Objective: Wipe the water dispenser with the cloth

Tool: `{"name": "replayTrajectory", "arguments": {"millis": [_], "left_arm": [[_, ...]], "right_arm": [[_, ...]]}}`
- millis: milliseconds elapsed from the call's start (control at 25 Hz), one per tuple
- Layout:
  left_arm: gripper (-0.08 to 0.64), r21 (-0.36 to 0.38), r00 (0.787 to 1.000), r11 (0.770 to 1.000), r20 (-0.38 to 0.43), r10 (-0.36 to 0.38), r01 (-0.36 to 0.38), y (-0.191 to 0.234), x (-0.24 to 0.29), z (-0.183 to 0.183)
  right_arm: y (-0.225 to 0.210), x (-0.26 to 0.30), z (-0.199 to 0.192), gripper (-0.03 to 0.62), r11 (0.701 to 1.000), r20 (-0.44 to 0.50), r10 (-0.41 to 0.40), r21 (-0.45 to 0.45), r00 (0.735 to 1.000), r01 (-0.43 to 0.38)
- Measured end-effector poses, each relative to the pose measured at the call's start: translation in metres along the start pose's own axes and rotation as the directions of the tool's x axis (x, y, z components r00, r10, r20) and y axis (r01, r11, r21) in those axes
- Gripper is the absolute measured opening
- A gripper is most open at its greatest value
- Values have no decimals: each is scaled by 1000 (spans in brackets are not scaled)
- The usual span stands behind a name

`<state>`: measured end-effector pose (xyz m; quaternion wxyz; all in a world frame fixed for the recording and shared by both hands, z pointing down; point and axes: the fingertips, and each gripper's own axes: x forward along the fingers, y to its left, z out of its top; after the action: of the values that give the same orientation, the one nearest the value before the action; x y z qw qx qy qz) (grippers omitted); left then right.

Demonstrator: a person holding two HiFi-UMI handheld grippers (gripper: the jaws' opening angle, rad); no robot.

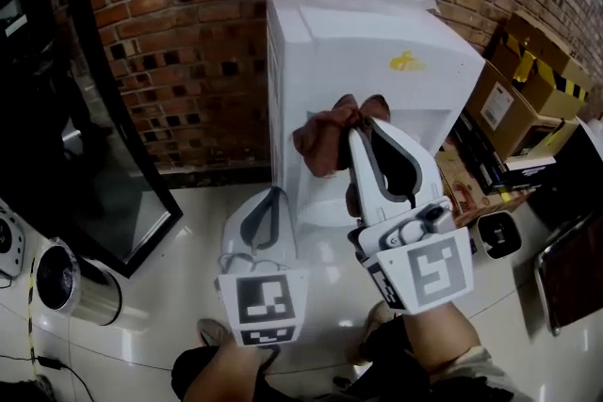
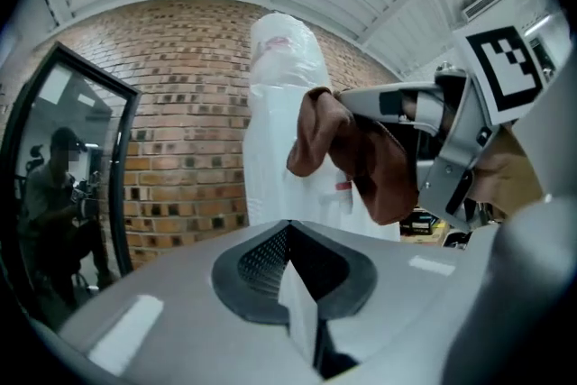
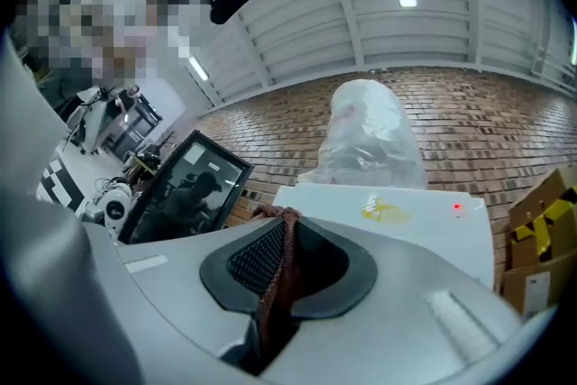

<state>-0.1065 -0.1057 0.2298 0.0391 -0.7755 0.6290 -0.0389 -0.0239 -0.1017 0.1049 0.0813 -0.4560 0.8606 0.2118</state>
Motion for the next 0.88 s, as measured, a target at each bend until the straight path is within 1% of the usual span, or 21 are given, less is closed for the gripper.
{"name": "replayTrajectory", "arguments": {"millis": [80,200,320,400,520,680,760,880], "left_arm": [[0,-4,999,999,-3,40,-40,21,-7,-2],[0,-7,997,997,2,79,-79,42,-14,-1],[0,-9,996,996,4,91,-91,53,-17,-1],[0,-12,996,996,7,90,-90,55,-16,0],[0,-12,997,997,8,79,-78,54,-13,0],[0,-7,998,998,-6,61,-61,49,-8,-5],[0,-10,998,998,-13,58,-58,47,-6,-6],[0,-5,998,999,-18,52,-52,45,-2,-8]], "right_arm": [[18,7,0,54,1000,6,22,14,1000,-22],[43,11,11,52,998,39,65,23,997,-66],[61,10,24,52,995,65,93,34,994,-95],[66,12,20,52,995,54,92,30,994,-94],[66,18,-4,52,998,0,59,17,998,-59],[50,28,-61,52,997,-94,-55,52,994,60],[45,27,-79,52,994,-112,-85,56,990,92],[44,24,-91,52,994,-107,-96,43,990,101]]}}
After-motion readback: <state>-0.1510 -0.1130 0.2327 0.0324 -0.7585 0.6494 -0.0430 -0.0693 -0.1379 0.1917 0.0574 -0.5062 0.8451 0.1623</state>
